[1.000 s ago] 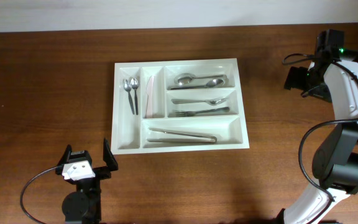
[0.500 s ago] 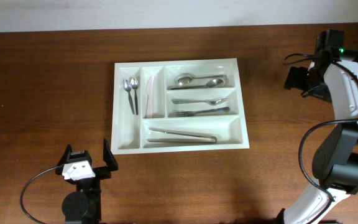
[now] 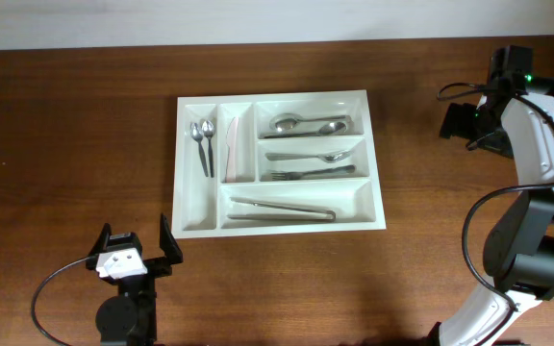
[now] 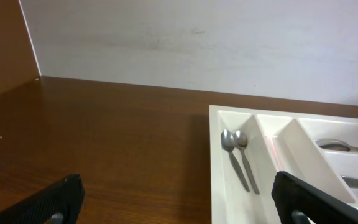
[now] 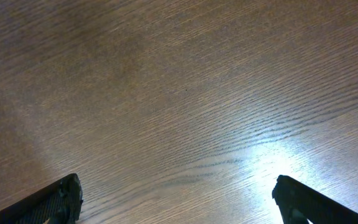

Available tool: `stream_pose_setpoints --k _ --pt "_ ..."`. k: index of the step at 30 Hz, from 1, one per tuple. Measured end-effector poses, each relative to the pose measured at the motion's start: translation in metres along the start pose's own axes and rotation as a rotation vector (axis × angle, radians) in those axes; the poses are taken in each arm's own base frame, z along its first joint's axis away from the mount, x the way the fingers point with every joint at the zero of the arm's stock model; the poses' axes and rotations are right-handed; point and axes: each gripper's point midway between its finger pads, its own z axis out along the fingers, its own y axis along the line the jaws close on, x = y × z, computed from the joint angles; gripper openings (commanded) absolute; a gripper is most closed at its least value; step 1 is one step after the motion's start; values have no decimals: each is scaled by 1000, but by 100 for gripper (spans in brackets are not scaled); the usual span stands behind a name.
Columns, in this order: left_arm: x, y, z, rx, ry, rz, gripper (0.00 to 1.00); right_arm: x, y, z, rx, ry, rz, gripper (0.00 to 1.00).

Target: Pack container

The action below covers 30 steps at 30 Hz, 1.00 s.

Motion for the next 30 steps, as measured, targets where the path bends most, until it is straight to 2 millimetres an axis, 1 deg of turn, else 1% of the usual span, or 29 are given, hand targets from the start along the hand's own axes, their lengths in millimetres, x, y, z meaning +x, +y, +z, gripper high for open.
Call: stream_pose_setpoints --k 4,10,13,16,19,22,24,25,27,30 --pt "0 0 0 0 0 0 99 0 1 0 -8 1 0 99" --pt "0 0 0 0 0 0 99 3 22 -2 -118 17 -4 99" --pt "0 0 0 0 0 0 99 3 30 -11 -149 1 -13 99" --pt "0 0 0 0 0 0 99 0 40 -40 -166 -63 -39 99" --pt "0 0 0 0 0 0 99 2 51 -86 -175 -185 -79 99" --pt "0 0 0 0 1 0 99 10 59 -127 -180 -337 -111 99" --pt "0 0 0 0 1 0 99 19 62 -144 -190 -429 -125 99" --pt "0 0 0 0 0 0 99 27 63 -150 -197 -469 -130 99" --pt "0 0 0 0 0 0 99 42 62 -153 -209 -532 -136 99" --pt "0 0 0 0 1 0 99 69 56 -148 -221 -594 -134 99"
